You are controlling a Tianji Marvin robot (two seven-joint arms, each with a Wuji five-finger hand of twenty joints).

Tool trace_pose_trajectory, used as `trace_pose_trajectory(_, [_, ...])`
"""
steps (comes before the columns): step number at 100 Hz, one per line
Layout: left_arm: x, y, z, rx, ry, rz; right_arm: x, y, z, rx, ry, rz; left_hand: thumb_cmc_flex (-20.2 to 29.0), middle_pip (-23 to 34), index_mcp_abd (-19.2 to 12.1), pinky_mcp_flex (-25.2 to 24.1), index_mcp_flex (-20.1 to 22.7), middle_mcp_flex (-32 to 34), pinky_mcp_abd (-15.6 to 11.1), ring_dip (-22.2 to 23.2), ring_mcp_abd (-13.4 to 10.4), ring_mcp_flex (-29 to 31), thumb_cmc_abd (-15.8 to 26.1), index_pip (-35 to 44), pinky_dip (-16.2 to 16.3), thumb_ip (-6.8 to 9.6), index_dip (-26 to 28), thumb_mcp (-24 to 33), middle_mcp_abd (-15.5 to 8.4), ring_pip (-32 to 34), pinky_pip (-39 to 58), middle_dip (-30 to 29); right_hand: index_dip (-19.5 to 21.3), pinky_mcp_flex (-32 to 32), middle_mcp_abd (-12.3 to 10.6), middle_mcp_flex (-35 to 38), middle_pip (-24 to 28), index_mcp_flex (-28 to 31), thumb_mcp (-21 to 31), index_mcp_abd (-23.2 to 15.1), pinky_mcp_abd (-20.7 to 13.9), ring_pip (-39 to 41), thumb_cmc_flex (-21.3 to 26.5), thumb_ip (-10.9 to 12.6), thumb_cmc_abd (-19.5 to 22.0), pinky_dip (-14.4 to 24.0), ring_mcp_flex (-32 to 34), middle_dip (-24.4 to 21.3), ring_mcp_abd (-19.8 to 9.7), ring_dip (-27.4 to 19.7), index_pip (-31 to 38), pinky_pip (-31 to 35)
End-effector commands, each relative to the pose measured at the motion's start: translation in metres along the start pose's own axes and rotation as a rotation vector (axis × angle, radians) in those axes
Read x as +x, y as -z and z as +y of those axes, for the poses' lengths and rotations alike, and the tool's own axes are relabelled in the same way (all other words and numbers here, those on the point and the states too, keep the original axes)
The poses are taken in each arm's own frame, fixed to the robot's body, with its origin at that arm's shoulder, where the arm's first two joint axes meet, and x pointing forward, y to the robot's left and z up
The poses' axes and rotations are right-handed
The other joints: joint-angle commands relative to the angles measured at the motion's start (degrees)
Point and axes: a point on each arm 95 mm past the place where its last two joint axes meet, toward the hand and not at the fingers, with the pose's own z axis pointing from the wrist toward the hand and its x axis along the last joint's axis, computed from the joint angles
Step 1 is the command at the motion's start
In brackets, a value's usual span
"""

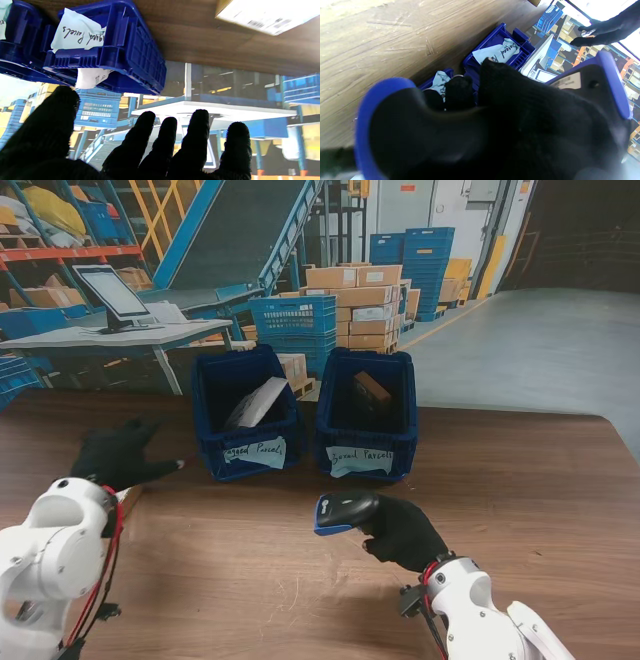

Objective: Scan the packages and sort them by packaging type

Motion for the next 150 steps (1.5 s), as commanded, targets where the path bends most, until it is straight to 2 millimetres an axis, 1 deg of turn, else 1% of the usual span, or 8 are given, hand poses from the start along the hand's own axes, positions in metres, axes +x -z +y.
trace_pose_trajectory(1, [-0.009,0.004,0.012,-0.038,0.003,-0.020,0.007,-0.003,-0.002,0.008,-0.004,0.017,-0.5,-0.5,-0.6,-1.1,-0.2,0.0,-0.4,-0.9,1.3,-2.4,2.5,0.2,-0.9,1.04,0.7,-0.8,-0.5,-1.5,-1.6,0.0,1.2,0.8,1.0,0.9,-0.3,3.9,5.4,-2.5,0.0,0.7,5.3,0.6,2.6,0.9,1.0,0.3,1.0,0.9,1.6,2.0])
trace_pose_trajectory(12, [-0.027,0.009,0.023,-0.065,0.028,-0.049,0.009,-0.008,-0.004,0.011,0.001,0.028,-0.3,-0.5,-0.6,-1.1,-0.2,0.0,-0.6,-1.4,1.1,-2.5,2.6,0.2,-1.5,1.21,0.7,-0.8,-0.7,-1.7,-2.4,0.0,1.2,0.8,1.0,0.9,-0.3,3.9,5.4,-2.5,0.0,0.7,5.3,0.6,2.6,0.9,0.9,0.3,0.9,0.9,1.6,2.0])
trace_pose_trajectory(27, [-0.047,0.014,0.039,-0.115,0.040,-0.080,0.013,-0.013,-0.007,0.019,0.008,0.045,0.7,-0.2,-0.8,-0.8,0.0,0.2,-0.7,-1.7,0.7,-2.3,1.4,0.2,-1.8,1.28,0.6,0.5,-0.9,-1.6,-2.5,0.1,1.2,0.8,1.0,0.9,-0.3,3.9,5.4,-2.5,0.0,0.7,5.3,0.6,2.6,0.9,1.0,0.3,0.9,0.9,1.6,2.0])
trace_pose_trajectory(40, [-0.062,0.015,0.050,-0.146,0.005,-0.084,0.015,-0.016,-0.009,0.024,0.013,0.056,0.2,-0.1,-0.8,-0.7,-0.3,-0.1,-0.8,-2.0,0.5,-2.6,1.2,0.1,-2.1,1.09,0.5,1.4,-1.1,-1.7,-2.7,0.1,1.2,0.9,1.0,0.9,-0.3,3.9,5.5,-2.5,-0.2,0.7,5.2,0.6,2.6,0.8,1.0,0.3,1.1,0.9,1.6,2.0])
trace_pose_trajectory(66, [-0.084,0.011,0.071,-0.209,0.064,-0.135,0.018,-0.020,-0.008,0.032,0.024,0.064,0.0,0.3,-0.8,-0.7,-0.3,-0.1,-0.9,-2.2,0.4,-2.4,1.2,0.3,-2.5,1.03,0.4,2.7,-1.1,-1.5,-2.8,0.1,1.2,0.9,1.0,0.9,-0.3,3.9,5.4,-2.5,-0.2,0.7,5.3,0.6,2.6,0.8,0.9,0.3,1.1,0.9,1.6,2.0])
trace_pose_trajectory(115, [-0.087,0.011,0.116,-0.338,0.164,-0.136,0.020,-0.024,-0.008,0.034,0.033,0.073,-0.3,0.0,-1.0,-0.9,-0.5,-0.6,-0.7,-2.2,0.4,-2.5,1.3,0.4,-2.7,0.93,0.3,4.8,-1.0,-1.3,-2.9,-0.1,1.2,0.9,1.0,0.8,-0.3,3.9,5.4,-2.5,-0.2,0.7,5.2,0.6,2.6,0.8,0.9,0.3,0.9,0.9,1.6,2.0])
trace_pose_trajectory(134, [-0.084,0.005,0.125,-0.338,0.188,-0.129,0.020,-0.024,-0.010,0.044,0.032,0.074,-0.2,0.1,-1.1,-0.9,-0.6,-0.6,-0.8,-2.2,0.4,-2.6,1.2,0.5,-2.8,0.91,0.2,5.0,-1.2,-1.3,-3.0,-0.1,1.2,0.8,1.0,0.8,-0.3,3.9,5.4,-2.5,0.0,0.7,5.2,0.6,2.6,0.9,0.9,0.3,1.0,0.9,1.6,2.0])
trace_pose_trajectory(150, [-0.077,-0.003,0.125,-0.321,0.228,-0.136,0.019,-0.024,-0.011,0.049,0.031,0.074,0.2,0.4,-1.1,-1.0,-0.4,-0.3,-1.0,-2.2,0.4,-2.4,1.2,0.7,-2.8,0.88,0.2,5.4,-1.1,-1.3,-3.1,-0.1,1.2,0.8,1.0,0.8,-0.3,3.9,5.4,-2.5,-0.3,0.7,5.2,0.7,2.7,0.8,1.0,0.3,1.0,0.9,1.6,2.0])
